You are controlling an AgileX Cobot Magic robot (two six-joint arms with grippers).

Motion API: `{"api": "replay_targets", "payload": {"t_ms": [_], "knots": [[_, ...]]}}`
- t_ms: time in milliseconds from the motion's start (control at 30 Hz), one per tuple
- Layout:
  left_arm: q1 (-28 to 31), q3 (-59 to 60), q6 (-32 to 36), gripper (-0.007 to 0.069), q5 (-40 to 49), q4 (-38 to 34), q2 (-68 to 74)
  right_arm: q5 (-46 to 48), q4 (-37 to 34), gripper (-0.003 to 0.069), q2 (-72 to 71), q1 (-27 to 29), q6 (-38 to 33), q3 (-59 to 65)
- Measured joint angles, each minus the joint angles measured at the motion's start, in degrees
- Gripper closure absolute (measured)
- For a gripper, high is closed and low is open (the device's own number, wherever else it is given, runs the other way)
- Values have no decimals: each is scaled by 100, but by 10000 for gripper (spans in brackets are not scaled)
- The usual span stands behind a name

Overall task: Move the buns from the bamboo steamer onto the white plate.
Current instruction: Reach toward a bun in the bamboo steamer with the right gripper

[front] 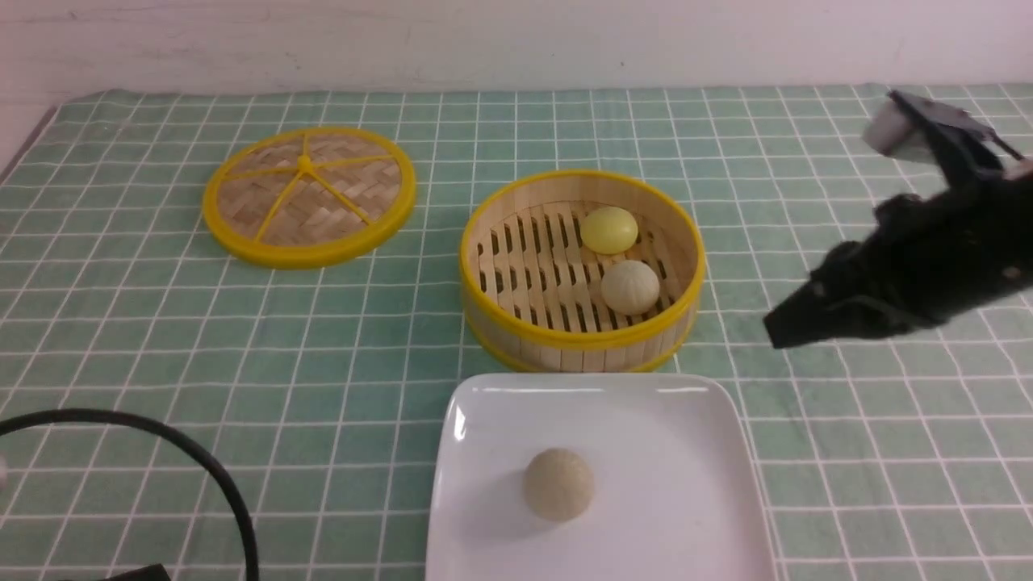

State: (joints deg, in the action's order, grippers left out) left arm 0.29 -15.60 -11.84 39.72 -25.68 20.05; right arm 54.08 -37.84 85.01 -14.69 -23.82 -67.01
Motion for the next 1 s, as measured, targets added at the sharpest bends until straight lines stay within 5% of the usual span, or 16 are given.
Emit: {"api": "replay_targets", "payload": {"t_ms": [367,633,800,1000], "knots": [[0,0,18,606,-58,173,0,-340,2876,368,2135,-1111,1910,-2341],[0,0,18,602,-58,173,0,-1189,3387,307,3116,-1184,2556,-2744],[0,0,18,602,-58,173,0,-1365,3399,361,3527,-1184,2664,-2757],[0,-4,18,599,-58,173,0,-989,3404,625,3268,-1184,2652,-2795]]}}
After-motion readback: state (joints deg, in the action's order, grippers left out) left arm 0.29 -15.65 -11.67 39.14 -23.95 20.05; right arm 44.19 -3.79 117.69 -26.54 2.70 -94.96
